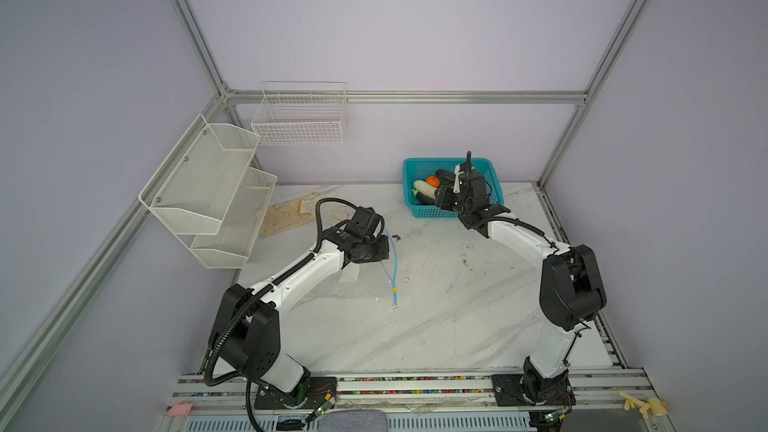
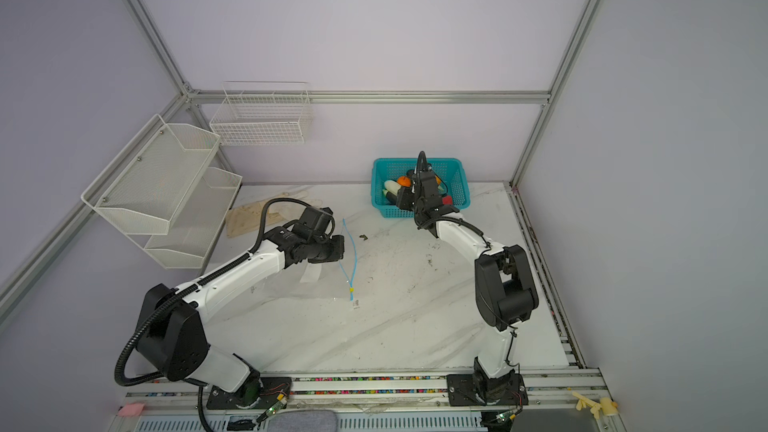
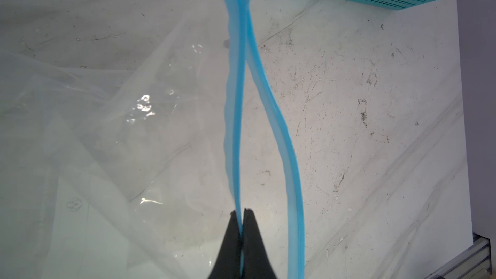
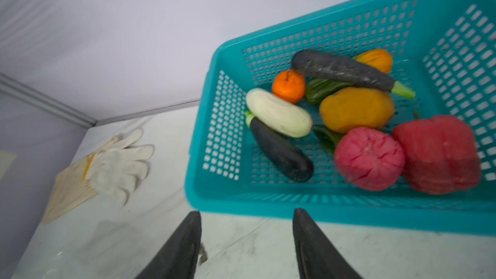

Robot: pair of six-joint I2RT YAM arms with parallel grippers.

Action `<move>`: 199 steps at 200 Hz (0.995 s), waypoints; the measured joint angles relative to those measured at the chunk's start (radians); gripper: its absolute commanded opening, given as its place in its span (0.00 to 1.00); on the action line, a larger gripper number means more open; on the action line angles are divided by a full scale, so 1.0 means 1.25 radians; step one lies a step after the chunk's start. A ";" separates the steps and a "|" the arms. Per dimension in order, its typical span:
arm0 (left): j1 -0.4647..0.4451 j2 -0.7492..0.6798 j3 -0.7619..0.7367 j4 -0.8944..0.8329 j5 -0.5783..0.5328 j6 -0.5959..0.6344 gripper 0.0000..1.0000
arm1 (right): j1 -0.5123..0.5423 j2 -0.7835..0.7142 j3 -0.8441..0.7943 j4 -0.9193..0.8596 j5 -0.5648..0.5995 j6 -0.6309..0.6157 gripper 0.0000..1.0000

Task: Place the food in the zip-top bag and seal the zipper
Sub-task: 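Move the right gripper over the teal basket of vegetables, then lower the right gripper into the basket toward the dark eggplant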

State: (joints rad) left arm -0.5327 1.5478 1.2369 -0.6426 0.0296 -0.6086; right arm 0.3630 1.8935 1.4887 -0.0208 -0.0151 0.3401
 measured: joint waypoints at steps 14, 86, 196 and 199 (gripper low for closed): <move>0.000 0.012 0.022 -0.010 -0.010 0.000 0.00 | -0.023 0.074 0.086 -0.045 0.009 -0.027 0.56; 0.000 0.043 0.049 -0.033 -0.030 0.000 0.00 | -0.034 0.353 0.471 -0.312 0.013 -0.121 0.47; 0.000 0.048 0.064 -0.045 -0.030 0.001 0.00 | -0.016 0.343 0.461 -0.450 0.006 -0.175 0.44; 0.000 0.048 0.065 -0.045 -0.030 0.001 0.00 | -0.014 0.339 0.454 -0.450 0.006 -0.175 0.44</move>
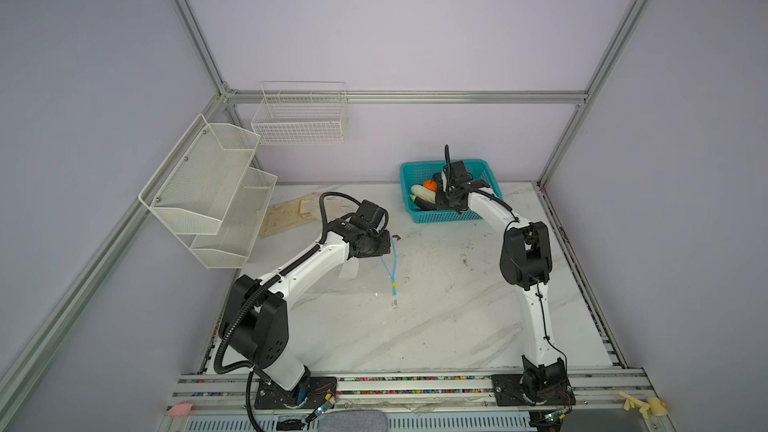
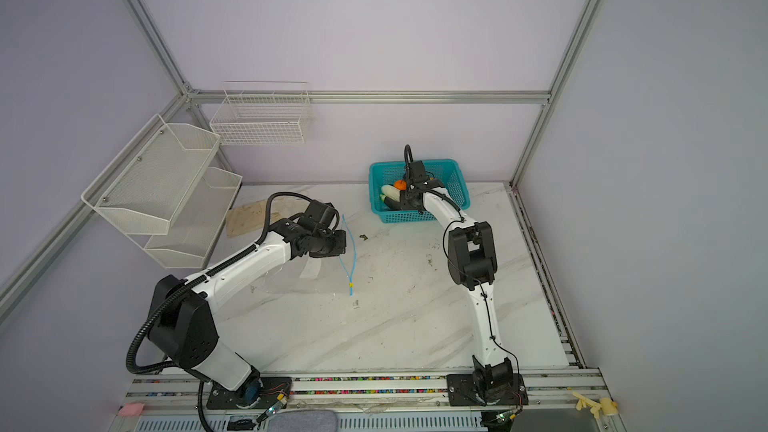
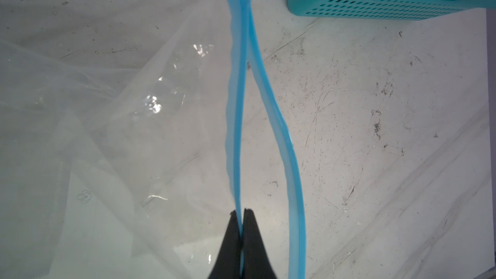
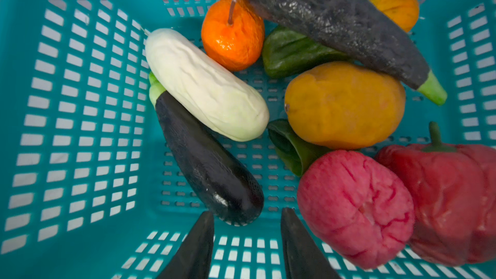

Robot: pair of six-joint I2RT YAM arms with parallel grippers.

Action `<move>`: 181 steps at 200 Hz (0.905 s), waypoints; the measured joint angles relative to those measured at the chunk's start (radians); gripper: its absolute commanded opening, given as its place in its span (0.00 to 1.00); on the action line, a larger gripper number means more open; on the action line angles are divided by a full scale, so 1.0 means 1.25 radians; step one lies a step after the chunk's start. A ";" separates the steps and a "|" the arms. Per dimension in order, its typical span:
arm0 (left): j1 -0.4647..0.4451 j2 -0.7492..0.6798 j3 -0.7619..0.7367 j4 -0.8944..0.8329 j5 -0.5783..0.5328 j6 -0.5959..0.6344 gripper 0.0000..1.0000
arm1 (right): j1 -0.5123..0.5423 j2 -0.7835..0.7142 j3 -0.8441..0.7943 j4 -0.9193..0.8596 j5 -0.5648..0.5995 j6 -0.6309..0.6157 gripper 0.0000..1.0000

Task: Place the food in the zip-top bag and seal the zipper
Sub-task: 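Lower the right gripper into the basket toward the dark eggplant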

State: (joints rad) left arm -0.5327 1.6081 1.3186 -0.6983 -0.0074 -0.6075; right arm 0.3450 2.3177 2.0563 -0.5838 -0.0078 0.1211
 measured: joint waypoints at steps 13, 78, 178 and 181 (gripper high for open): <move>0.000 0.000 0.003 0.000 0.000 0.000 0.00 | 0.008 -0.018 -0.030 0.000 0.001 0.000 0.44; 0.000 0.003 0.009 0.000 0.004 0.000 0.00 | 0.050 -0.106 -0.173 0.003 0.005 0.000 0.45; -0.020 0.011 0.012 -0.008 0.005 0.002 0.00 | 0.116 -0.170 -0.267 0.017 -0.011 0.003 0.50; -0.020 0.011 0.012 -0.009 0.005 0.002 0.00 | 0.115 -0.170 -0.263 0.017 -0.011 0.002 0.50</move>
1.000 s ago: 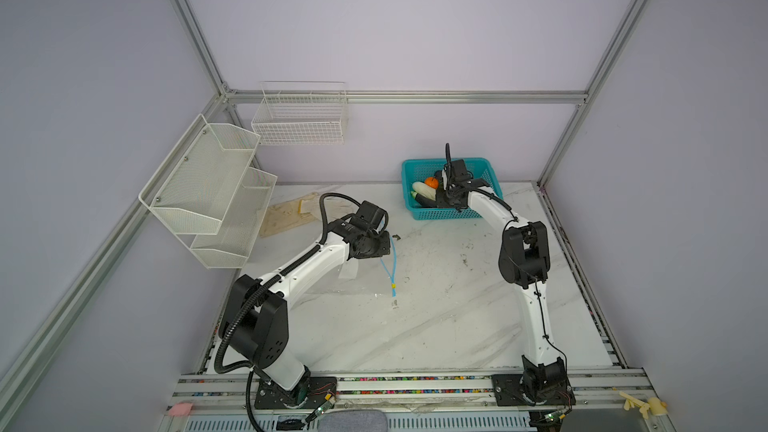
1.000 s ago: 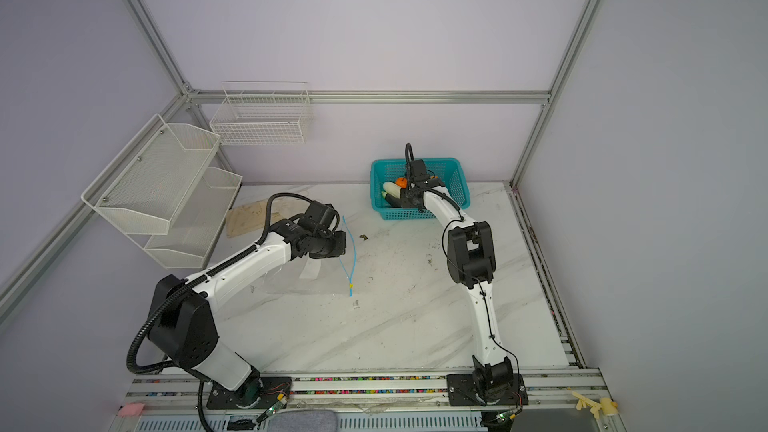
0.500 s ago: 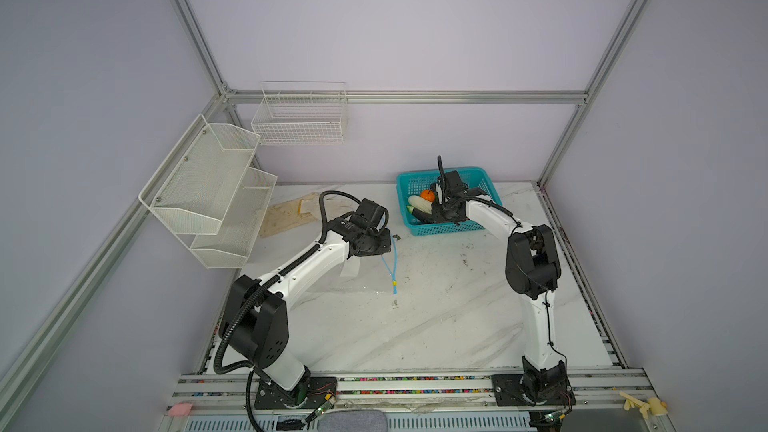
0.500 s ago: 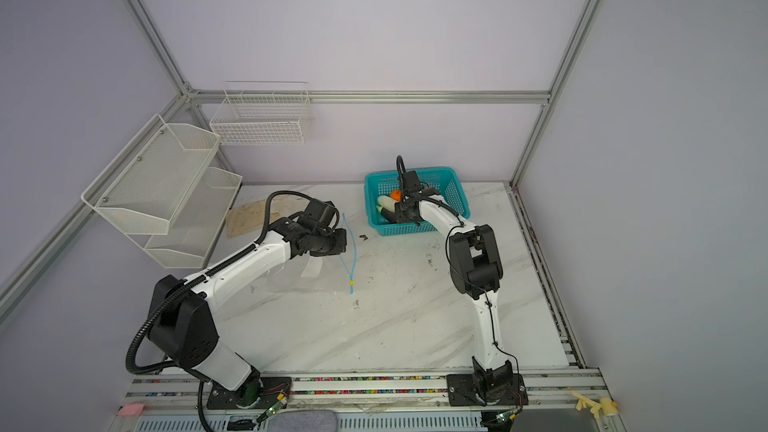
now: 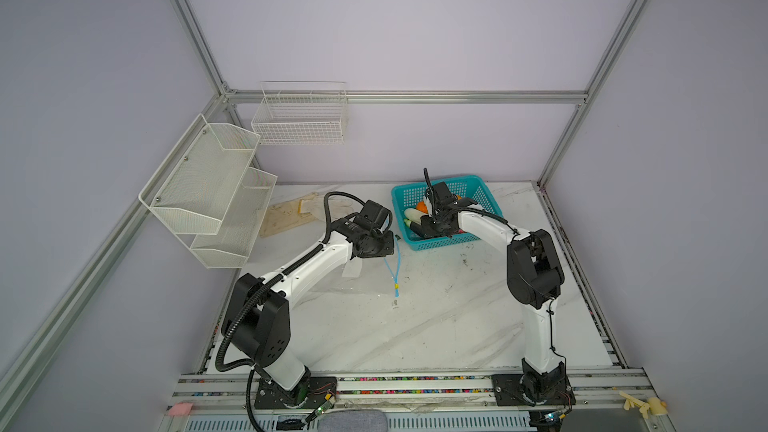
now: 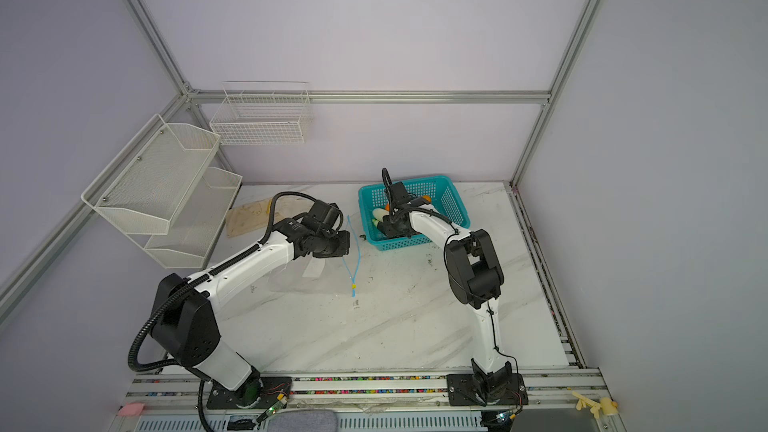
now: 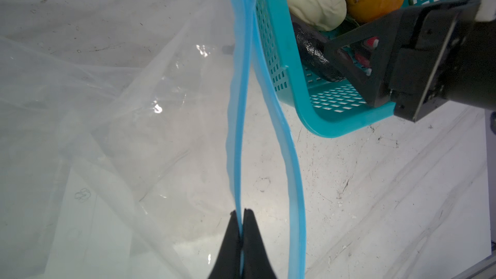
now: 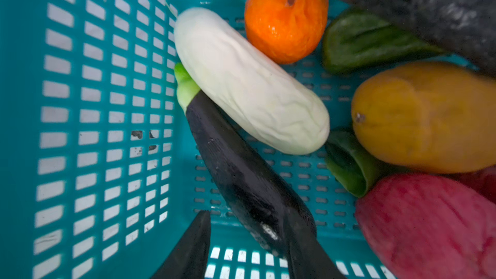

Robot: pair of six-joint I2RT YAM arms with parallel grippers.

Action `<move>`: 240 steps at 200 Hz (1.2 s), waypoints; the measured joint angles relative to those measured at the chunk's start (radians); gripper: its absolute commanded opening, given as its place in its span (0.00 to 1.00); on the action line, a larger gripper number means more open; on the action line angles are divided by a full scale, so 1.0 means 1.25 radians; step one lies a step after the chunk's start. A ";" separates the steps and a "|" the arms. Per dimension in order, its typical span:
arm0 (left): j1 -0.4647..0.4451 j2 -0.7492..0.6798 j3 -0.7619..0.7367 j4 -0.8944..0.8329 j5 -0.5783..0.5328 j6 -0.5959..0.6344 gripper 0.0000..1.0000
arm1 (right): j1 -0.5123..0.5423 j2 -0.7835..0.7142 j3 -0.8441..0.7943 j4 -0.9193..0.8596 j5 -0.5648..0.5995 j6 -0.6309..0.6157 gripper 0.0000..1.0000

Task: Place the food in the zip-top bag and seal the zipper
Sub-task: 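Lower the right gripper into the basket toward the dark eggplant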

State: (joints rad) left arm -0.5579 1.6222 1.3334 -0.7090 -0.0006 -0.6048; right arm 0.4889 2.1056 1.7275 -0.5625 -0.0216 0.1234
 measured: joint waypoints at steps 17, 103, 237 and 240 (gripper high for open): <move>0.000 0.000 0.000 -0.005 0.000 0.000 0.00 | -0.003 0.000 0.027 0.001 0.001 -0.011 0.50; 0.000 0.010 0.016 -0.010 0.023 0.013 0.00 | -0.097 0.005 0.080 0.009 0.058 -0.068 0.58; 0.000 0.039 0.053 -0.027 0.028 0.020 0.00 | -0.138 0.131 0.175 0.078 -0.001 -0.423 0.65; 0.000 0.039 0.053 -0.027 0.028 0.020 0.00 | -0.139 0.134 0.177 0.078 -0.002 -0.426 0.65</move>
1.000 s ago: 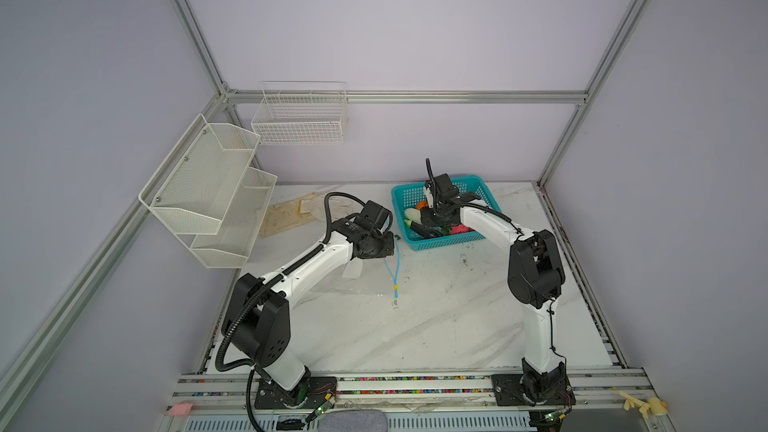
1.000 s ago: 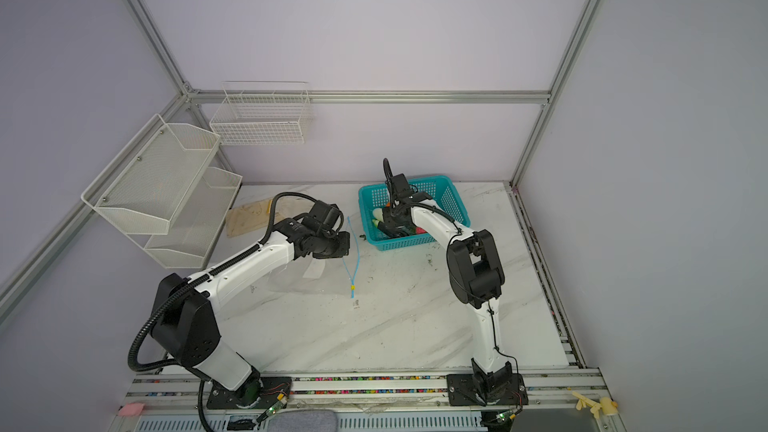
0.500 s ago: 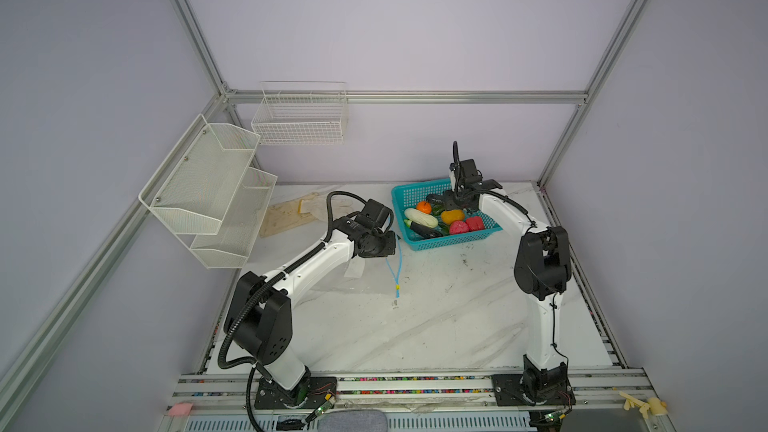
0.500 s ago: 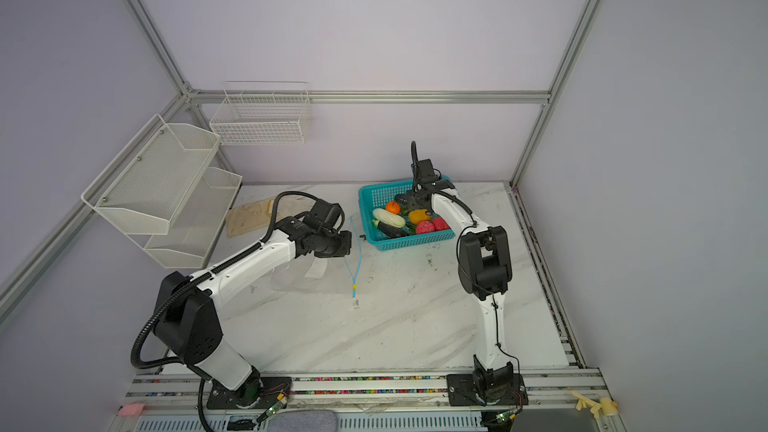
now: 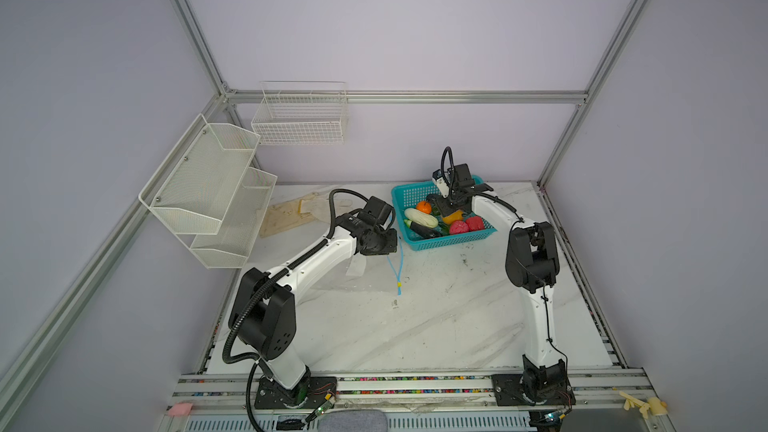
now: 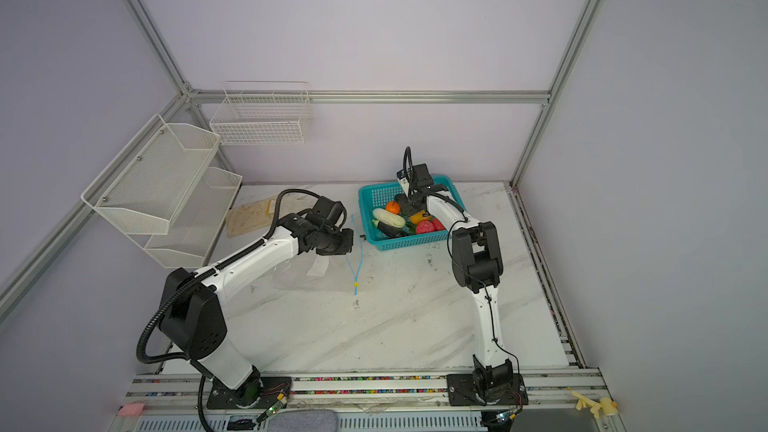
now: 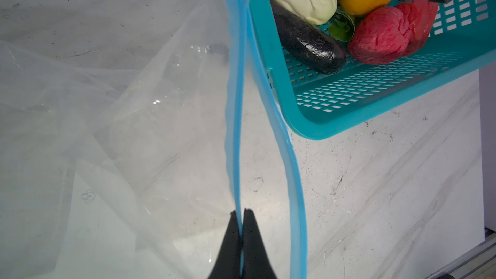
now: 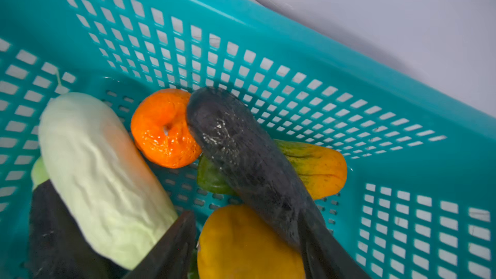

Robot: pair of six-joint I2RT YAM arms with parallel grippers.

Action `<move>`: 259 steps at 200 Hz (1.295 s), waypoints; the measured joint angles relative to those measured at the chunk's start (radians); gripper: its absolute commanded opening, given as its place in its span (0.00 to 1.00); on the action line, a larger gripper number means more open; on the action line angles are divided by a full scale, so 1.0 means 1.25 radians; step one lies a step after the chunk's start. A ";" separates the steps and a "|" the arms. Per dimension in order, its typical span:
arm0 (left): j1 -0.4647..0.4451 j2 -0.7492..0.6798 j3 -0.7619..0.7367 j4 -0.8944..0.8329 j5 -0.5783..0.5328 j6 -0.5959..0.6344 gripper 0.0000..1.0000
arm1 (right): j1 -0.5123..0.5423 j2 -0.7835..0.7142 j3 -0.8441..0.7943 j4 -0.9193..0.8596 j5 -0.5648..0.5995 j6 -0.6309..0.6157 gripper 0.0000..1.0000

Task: Place the food in the zip-top bag and seal the zipper
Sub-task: 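Lower the right gripper into the basket toward the dark eggplant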

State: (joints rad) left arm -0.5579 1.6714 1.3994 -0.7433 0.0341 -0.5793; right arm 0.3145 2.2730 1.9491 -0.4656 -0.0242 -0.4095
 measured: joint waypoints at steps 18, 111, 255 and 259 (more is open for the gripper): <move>0.000 0.000 0.003 -0.005 0.000 0.000 0.00 | -0.003 0.013 0.011 0.002 -0.008 -0.020 0.66; 0.000 0.000 0.019 -0.013 0.000 0.000 0.00 | -0.009 0.064 0.070 0.005 -0.017 -0.065 0.66; 0.000 0.003 0.027 -0.026 0.000 0.001 0.00 | -0.020 0.110 0.110 0.004 -0.017 -0.094 0.64; 0.000 0.005 0.029 -0.026 0.000 0.001 0.00 | -0.020 0.110 0.111 0.004 -0.018 -0.095 0.63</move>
State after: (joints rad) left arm -0.5579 1.6772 1.4361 -0.7761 0.0341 -0.5781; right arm 0.2893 2.4104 2.0876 -0.4606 -0.0467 -0.5282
